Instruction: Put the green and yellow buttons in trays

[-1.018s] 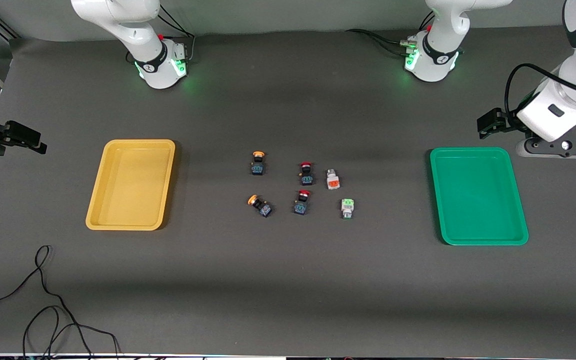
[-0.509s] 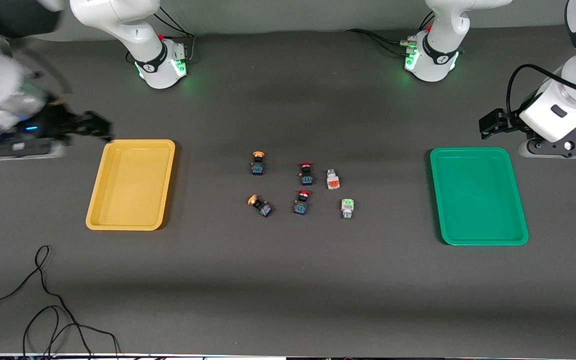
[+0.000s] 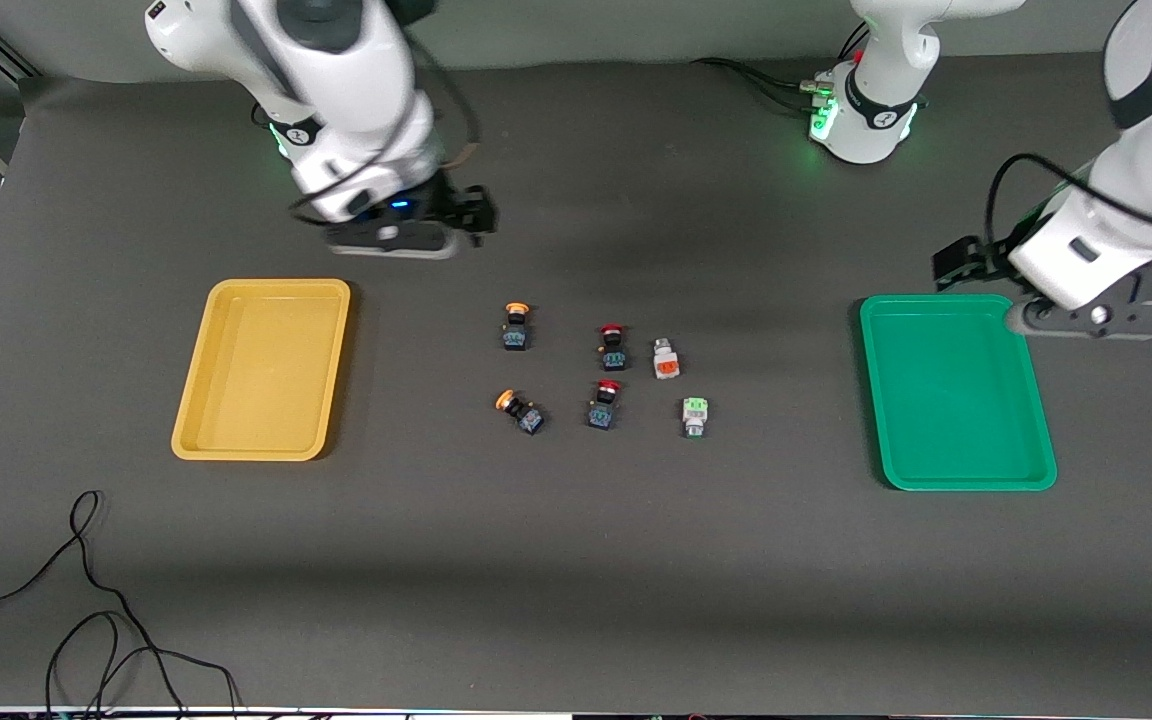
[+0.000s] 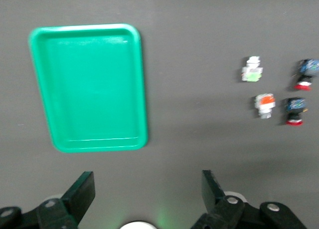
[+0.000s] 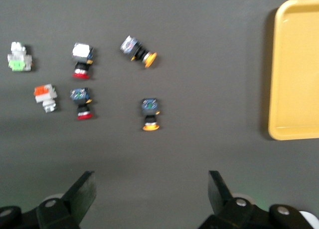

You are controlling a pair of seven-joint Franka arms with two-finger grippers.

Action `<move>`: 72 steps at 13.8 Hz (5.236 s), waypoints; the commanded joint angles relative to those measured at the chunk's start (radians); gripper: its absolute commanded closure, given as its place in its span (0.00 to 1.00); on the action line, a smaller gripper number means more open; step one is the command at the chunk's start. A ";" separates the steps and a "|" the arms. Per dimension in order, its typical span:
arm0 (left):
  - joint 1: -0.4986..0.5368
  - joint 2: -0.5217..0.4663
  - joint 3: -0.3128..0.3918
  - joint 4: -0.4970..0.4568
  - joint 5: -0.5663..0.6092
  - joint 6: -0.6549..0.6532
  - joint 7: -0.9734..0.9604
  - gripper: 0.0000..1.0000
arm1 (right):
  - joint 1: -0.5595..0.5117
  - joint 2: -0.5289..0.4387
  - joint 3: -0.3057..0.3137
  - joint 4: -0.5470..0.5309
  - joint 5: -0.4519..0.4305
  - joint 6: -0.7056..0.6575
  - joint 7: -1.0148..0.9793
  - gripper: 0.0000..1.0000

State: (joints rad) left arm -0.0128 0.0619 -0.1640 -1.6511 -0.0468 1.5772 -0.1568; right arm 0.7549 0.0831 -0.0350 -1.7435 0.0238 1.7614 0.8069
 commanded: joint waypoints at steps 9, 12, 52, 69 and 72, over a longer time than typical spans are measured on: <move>-0.300 0.453 0.005 0.008 -0.022 0.469 -0.368 0.07 | 0.069 0.104 -0.026 -0.352 -0.007 0.508 0.003 0.00; -0.358 0.547 0.006 0.008 -0.015 0.590 -0.460 0.07 | 0.064 0.228 -0.028 -0.355 -0.035 0.654 0.012 0.00; 0.381 0.417 0.018 -0.320 0.127 0.636 0.597 1.00 | -0.241 0.190 -0.675 -0.308 0.159 0.433 -1.253 0.64; 0.334 0.415 -0.006 -0.181 0.144 0.432 0.388 0.00 | -0.181 0.344 -0.735 -0.162 0.333 0.298 -1.315 0.00; 0.255 0.392 -0.009 -0.072 0.125 0.253 0.366 0.02 | -0.171 0.317 -0.741 0.065 0.231 0.028 -1.212 0.00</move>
State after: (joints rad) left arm 0.3014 0.4790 -0.1831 -1.7831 0.0843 1.9361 0.2452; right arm 0.5679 0.4155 -0.7683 -1.8118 0.3113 1.9324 -0.4820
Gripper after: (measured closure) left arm 0.000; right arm 0.000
